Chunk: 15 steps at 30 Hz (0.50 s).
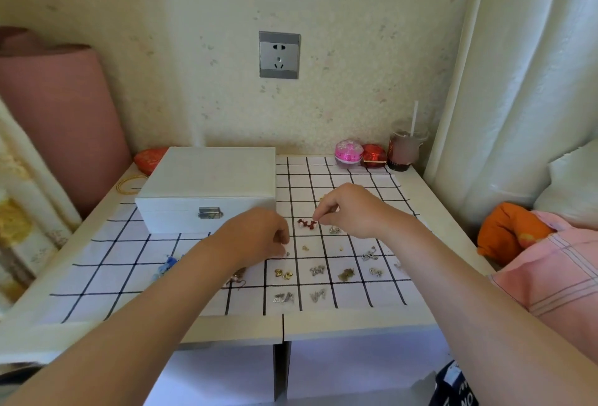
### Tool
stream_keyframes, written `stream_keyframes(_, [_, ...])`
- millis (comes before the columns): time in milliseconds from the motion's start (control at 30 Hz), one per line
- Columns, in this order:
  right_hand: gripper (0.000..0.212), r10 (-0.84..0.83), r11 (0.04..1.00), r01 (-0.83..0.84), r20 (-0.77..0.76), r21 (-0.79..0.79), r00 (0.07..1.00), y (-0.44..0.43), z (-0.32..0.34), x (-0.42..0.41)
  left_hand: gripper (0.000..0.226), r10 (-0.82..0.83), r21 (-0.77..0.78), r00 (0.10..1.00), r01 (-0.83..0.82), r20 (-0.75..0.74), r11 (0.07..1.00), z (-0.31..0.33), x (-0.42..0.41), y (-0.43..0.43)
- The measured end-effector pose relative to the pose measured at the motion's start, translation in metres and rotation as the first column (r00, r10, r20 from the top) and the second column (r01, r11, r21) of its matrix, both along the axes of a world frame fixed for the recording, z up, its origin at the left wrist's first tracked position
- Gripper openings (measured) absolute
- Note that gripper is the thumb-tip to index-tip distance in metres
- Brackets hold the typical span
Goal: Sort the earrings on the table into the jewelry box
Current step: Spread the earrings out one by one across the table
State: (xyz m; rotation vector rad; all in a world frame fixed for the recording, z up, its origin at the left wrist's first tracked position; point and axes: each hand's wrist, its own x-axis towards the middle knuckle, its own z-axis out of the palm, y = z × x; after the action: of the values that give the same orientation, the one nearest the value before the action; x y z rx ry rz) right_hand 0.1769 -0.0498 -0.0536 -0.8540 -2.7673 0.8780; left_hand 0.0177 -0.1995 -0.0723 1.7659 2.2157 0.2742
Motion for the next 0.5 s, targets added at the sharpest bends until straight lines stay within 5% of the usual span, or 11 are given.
stream_keyframes(267, [0.020, -0.133, 0.984, 0.107, -0.189, -0.143, 0.973, 0.013, 0.021, 0.017, 0.013, -0.042, 0.344, 0.988, -0.012, 0.149, 0.939, 0.018, 0.022, 0.029])
stream_keyframes(500, [0.011, -0.050, 0.999, 0.047, 0.135, 0.023, 0.990, 0.023, 0.010, 0.034, 0.016, -0.113, 0.074, 0.992, 0.117, -0.056, 0.990, -0.005, 0.056, 0.058])
